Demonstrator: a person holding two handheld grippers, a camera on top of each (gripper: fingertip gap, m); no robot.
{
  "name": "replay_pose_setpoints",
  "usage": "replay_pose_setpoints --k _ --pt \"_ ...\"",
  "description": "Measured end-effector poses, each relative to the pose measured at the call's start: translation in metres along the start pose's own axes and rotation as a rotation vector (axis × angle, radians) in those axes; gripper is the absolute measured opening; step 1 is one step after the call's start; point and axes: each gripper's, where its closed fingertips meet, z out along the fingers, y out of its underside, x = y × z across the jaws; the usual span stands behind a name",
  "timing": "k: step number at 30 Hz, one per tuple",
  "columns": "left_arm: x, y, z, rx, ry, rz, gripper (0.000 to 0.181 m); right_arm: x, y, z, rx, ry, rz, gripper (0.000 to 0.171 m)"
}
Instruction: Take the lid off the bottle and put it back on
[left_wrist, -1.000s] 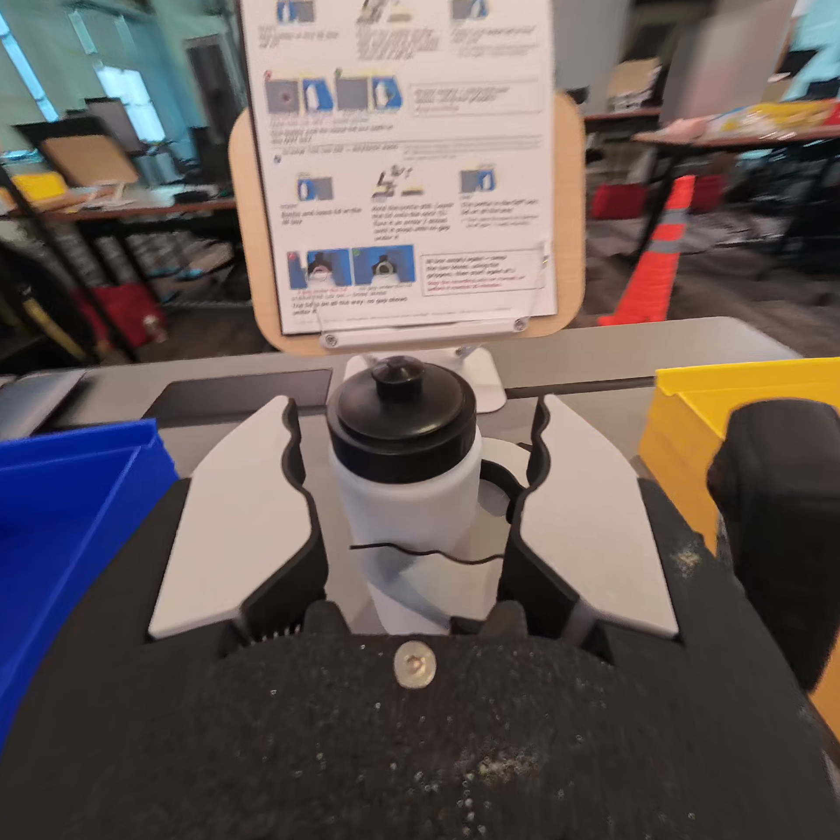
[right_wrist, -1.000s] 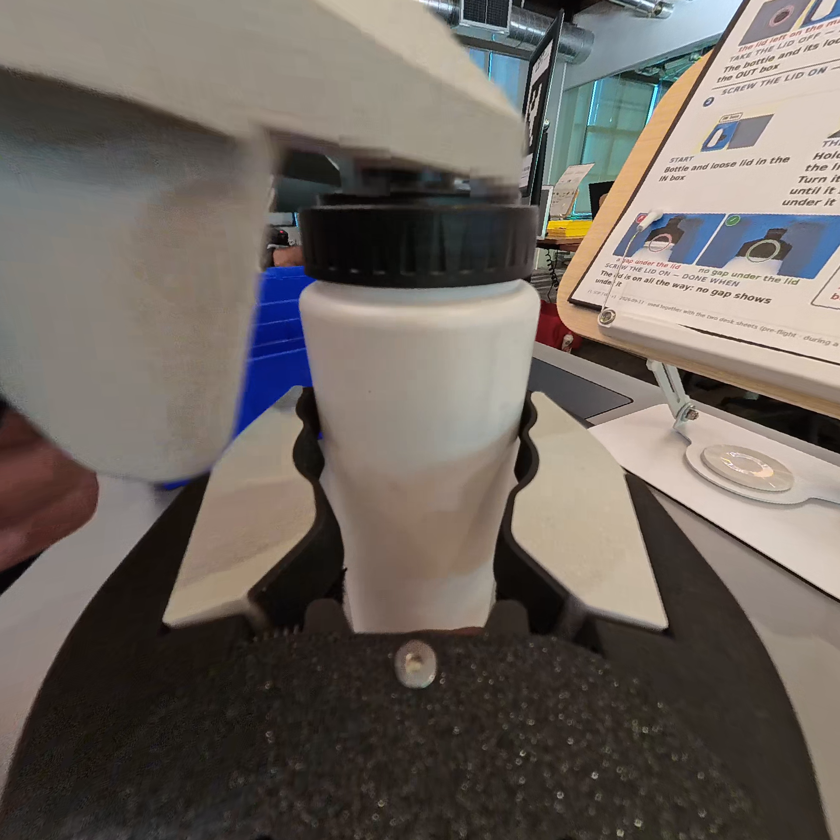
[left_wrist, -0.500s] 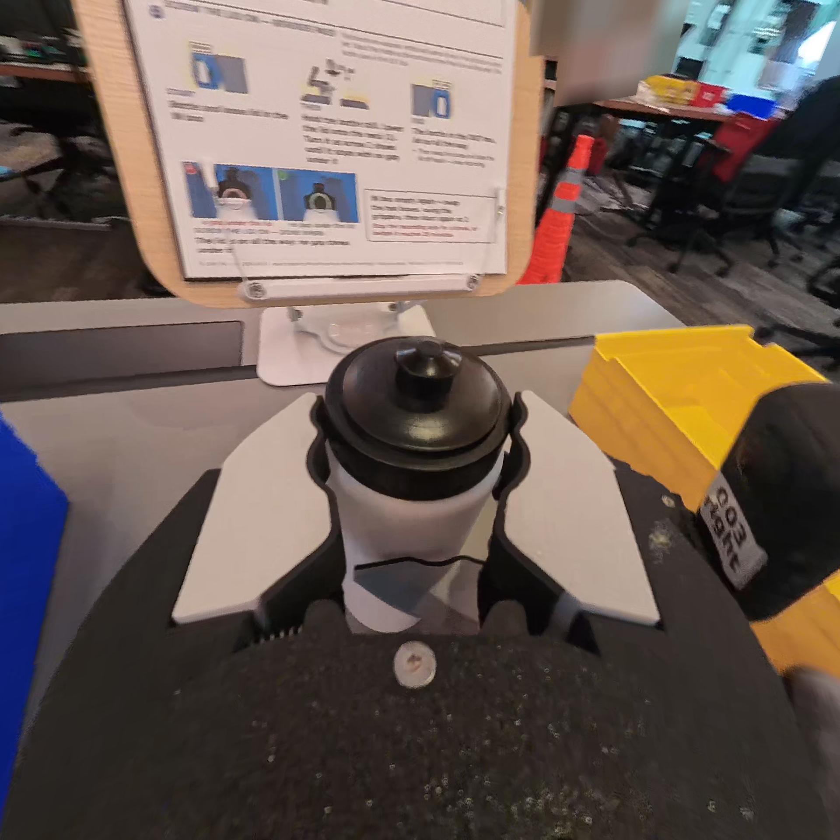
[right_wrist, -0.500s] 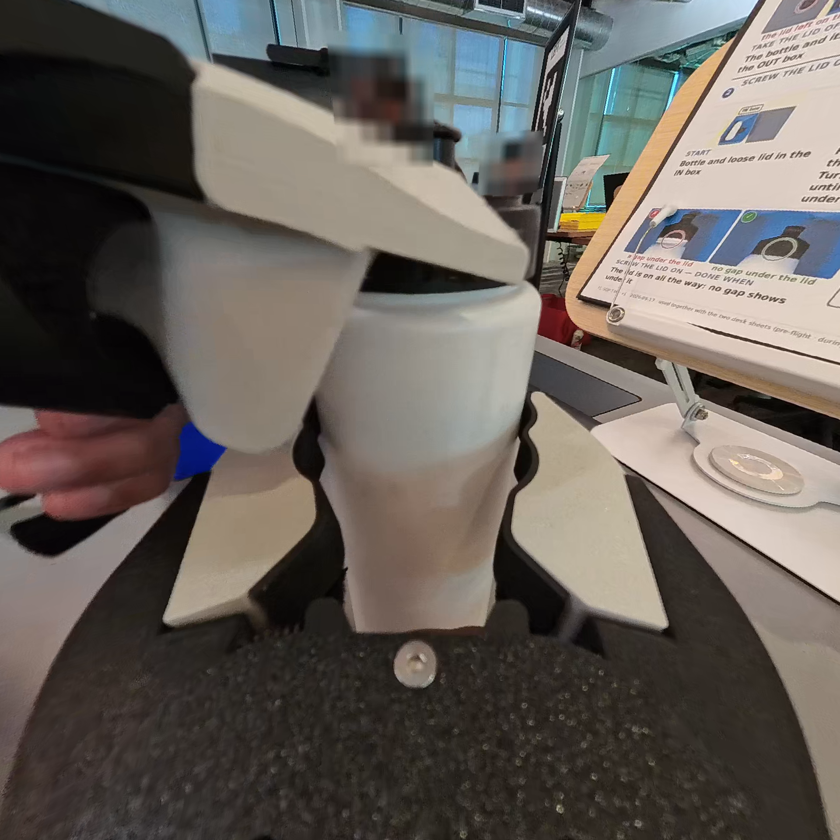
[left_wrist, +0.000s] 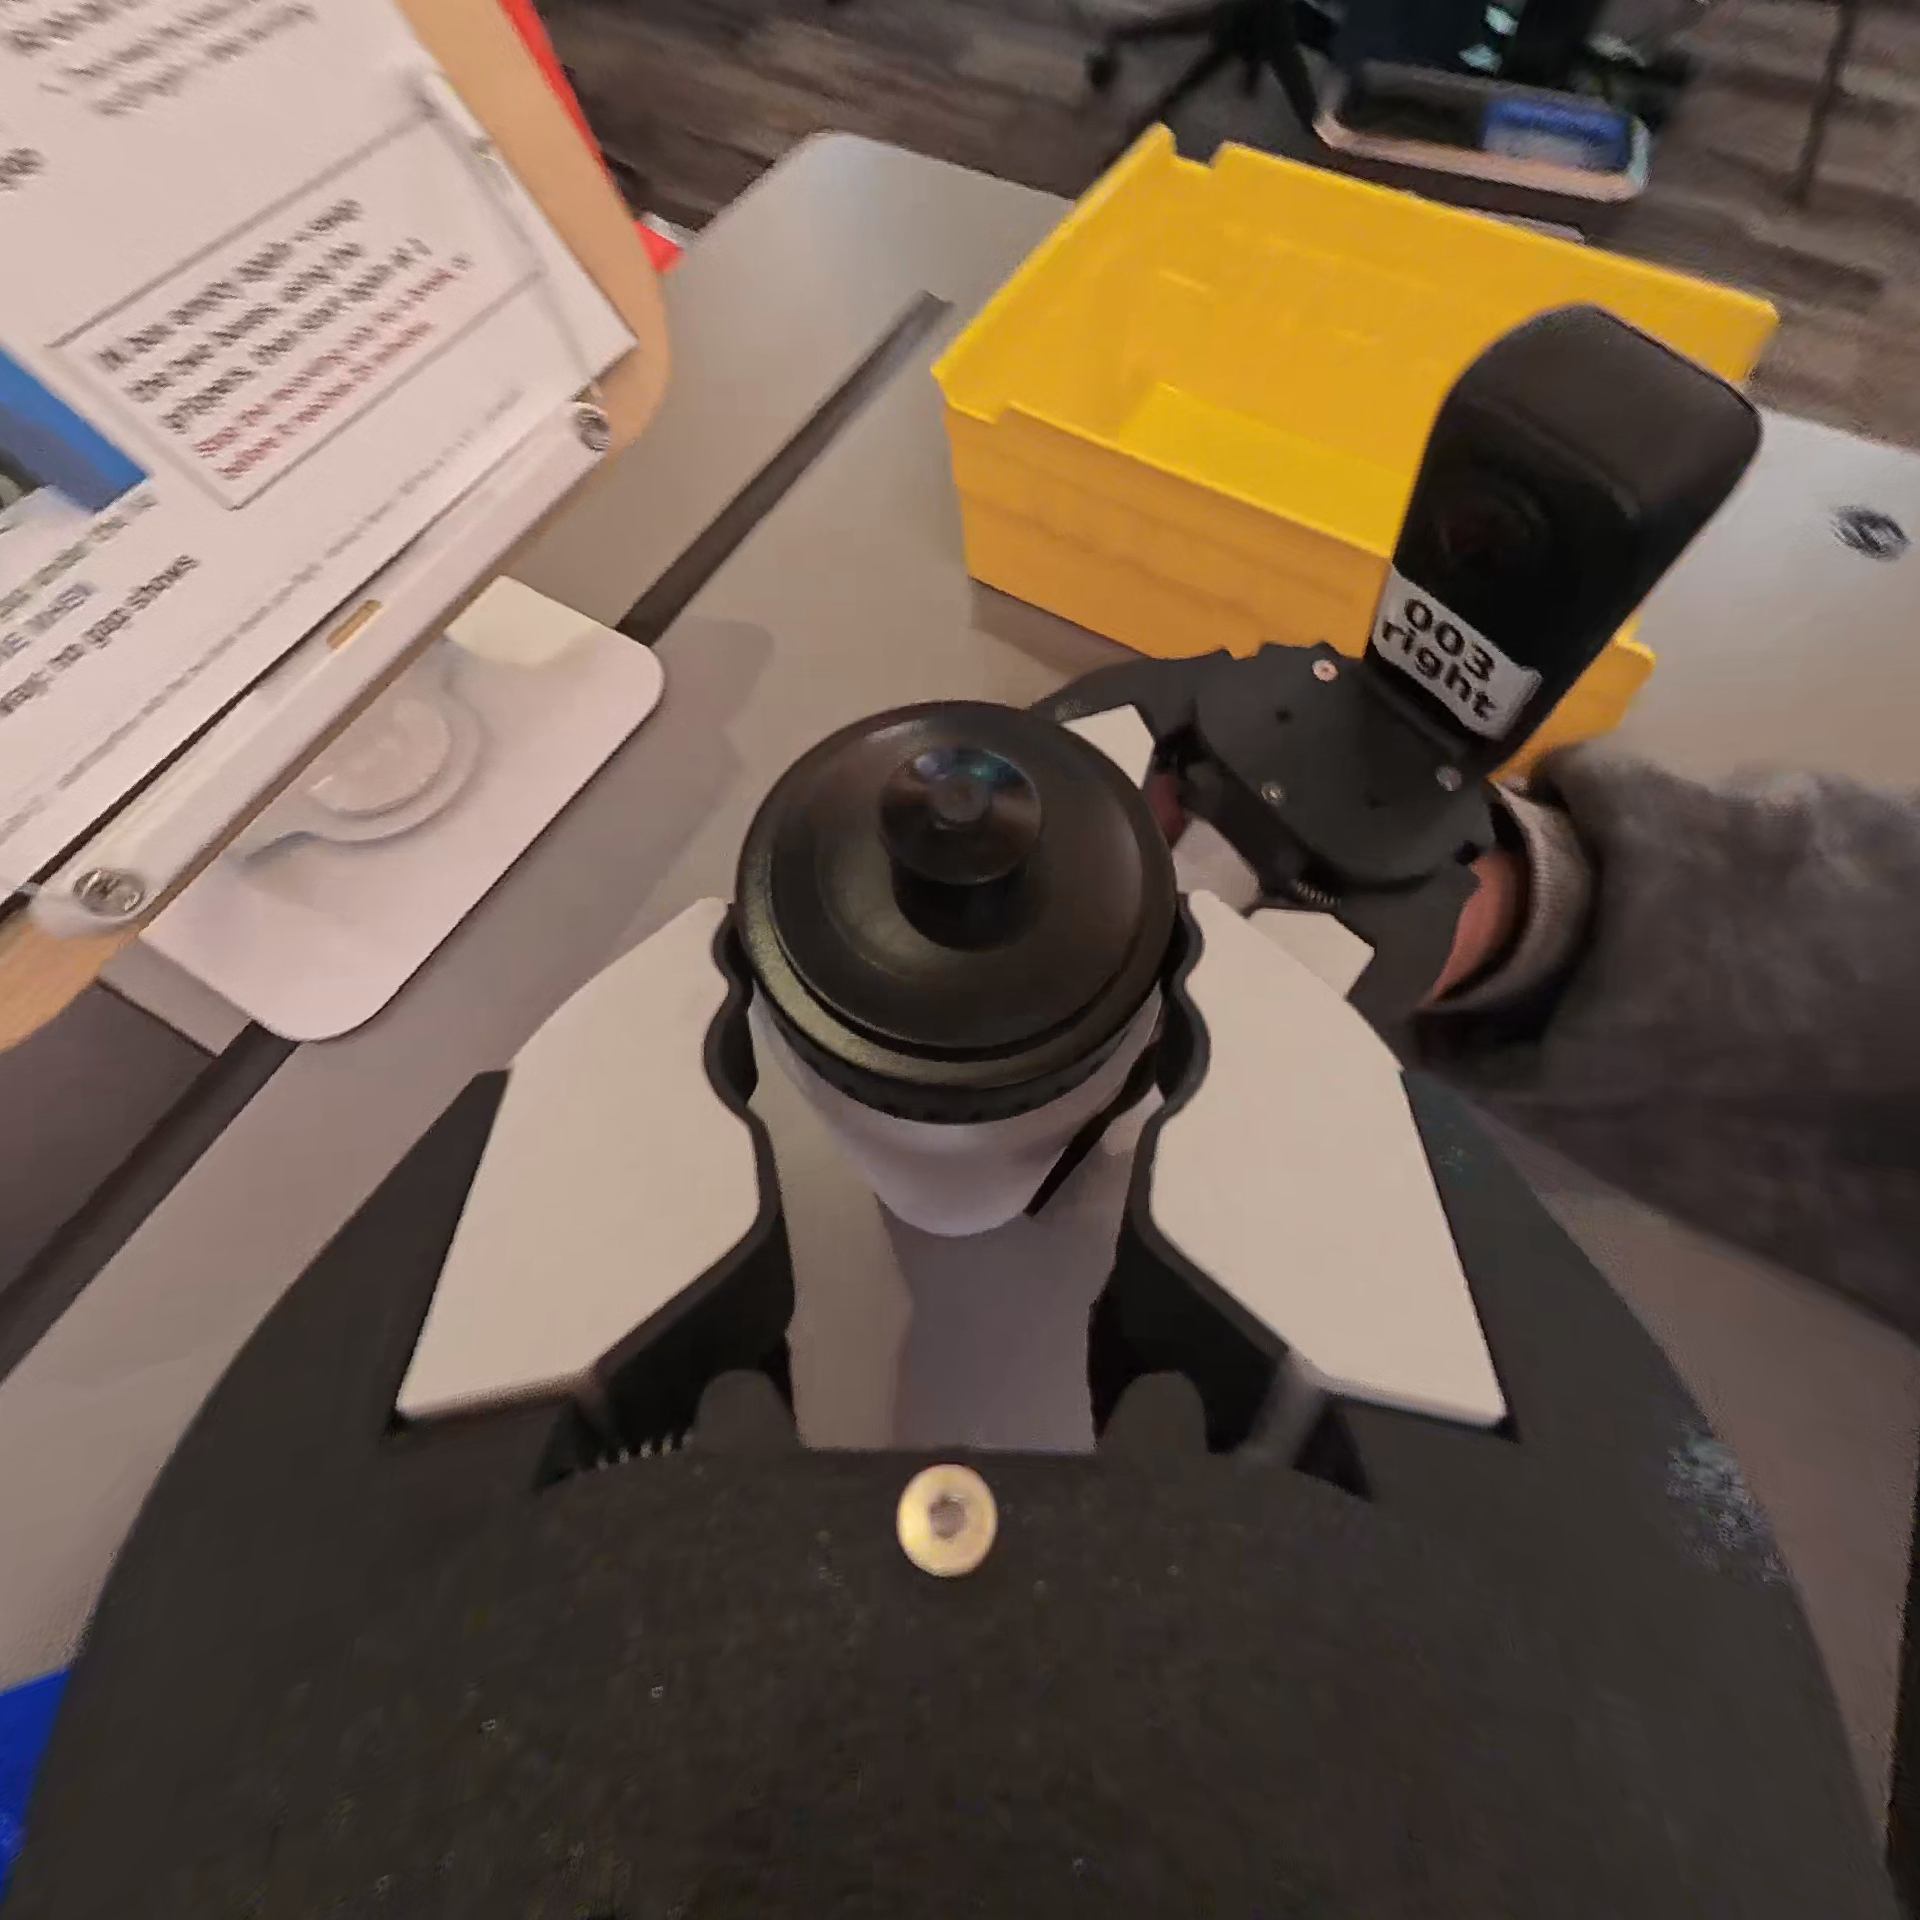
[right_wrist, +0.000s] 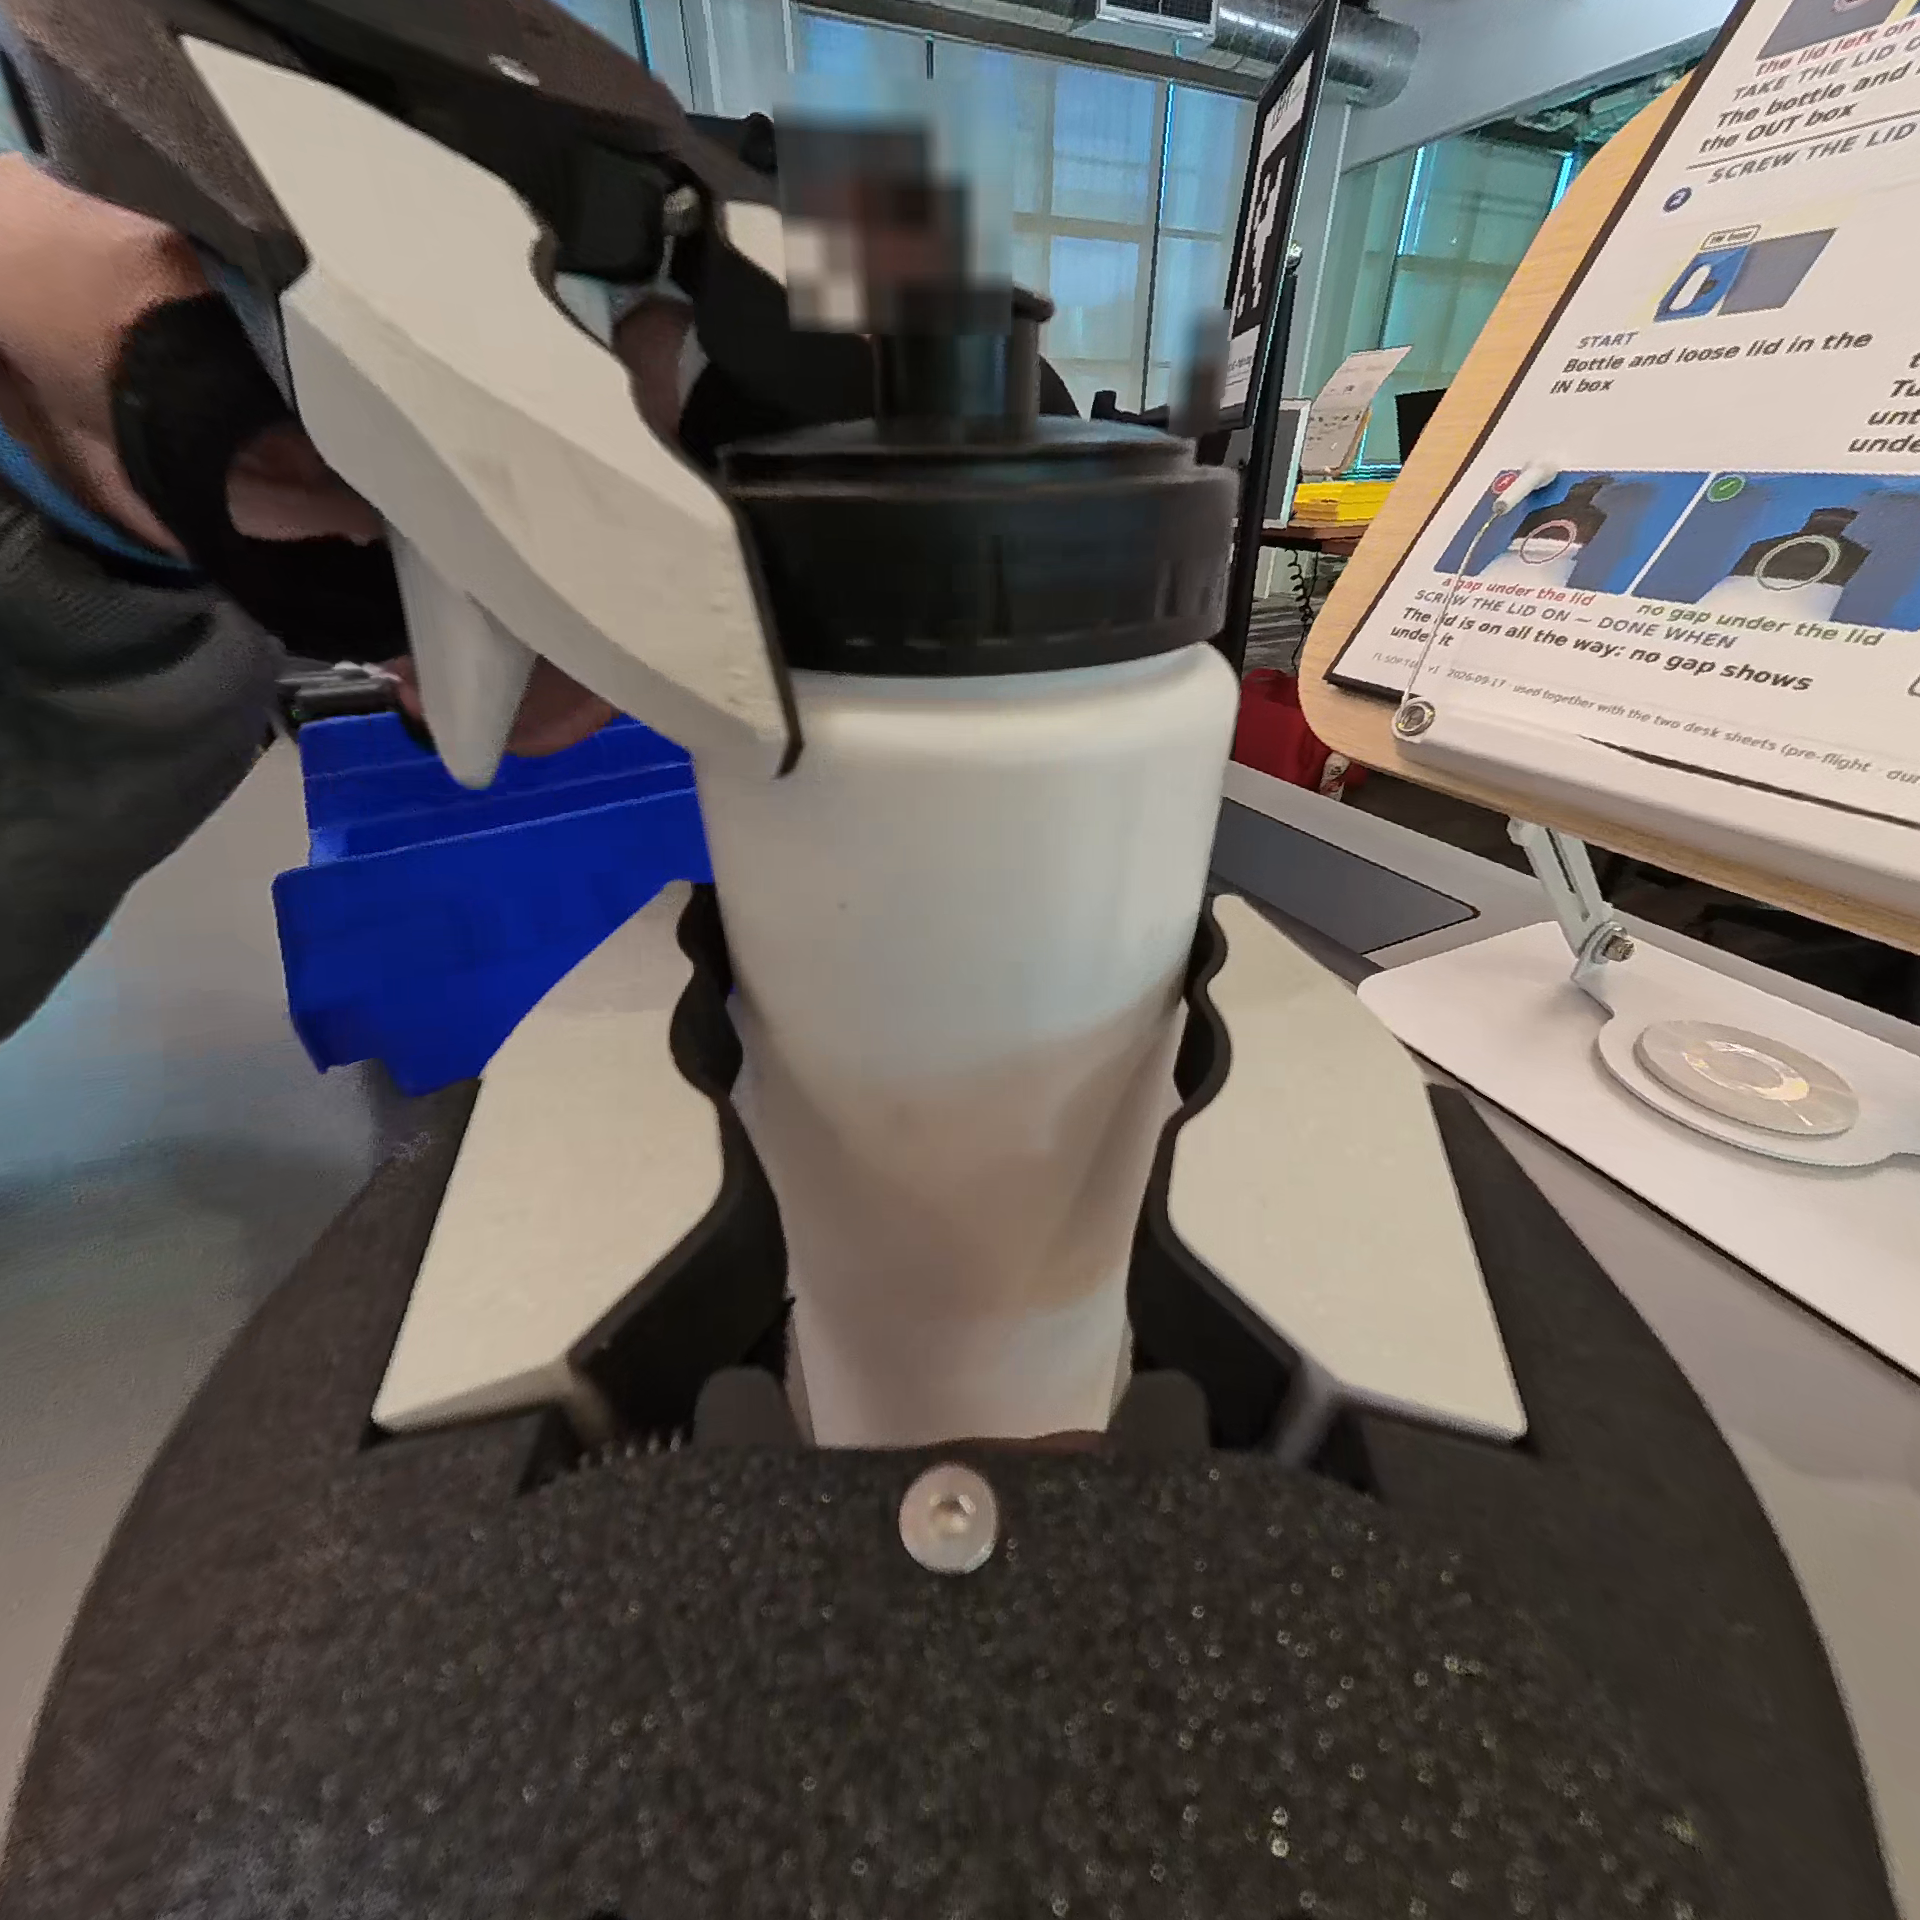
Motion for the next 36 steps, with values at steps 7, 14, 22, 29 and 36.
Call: replay_pose_setpoints --k 7,14,22,29,36 --pt "0.001 0.006 -0.002 -0.124 0.273 0.228 0.076 0.001 0.001 0.002 -0.015 0.0 -0.01 0.084" --pt "0.003 0.008 -0.001 -0.199 0.549 0.475 0.077 0.002 0.001 0.003 -0.033 0.019 -0.015 0.083" --pt "0.0 0.012 -0.004 -0.301 0.702 0.668 0.077 0.002 0.002 0.003 -0.034 0.016 -0.019 0.083" --pt "0.003 0.012 -0.004 -0.301 0.684 0.623 0.077 0.001 0.001 0.001 -0.026 0.004 -0.015 0.084" --pt "0.009 -0.01 -0.01 -0.113 0.408 0.318 0.089 0.001 0.001 0.002 -0.012 0.008 -0.012 0.084"
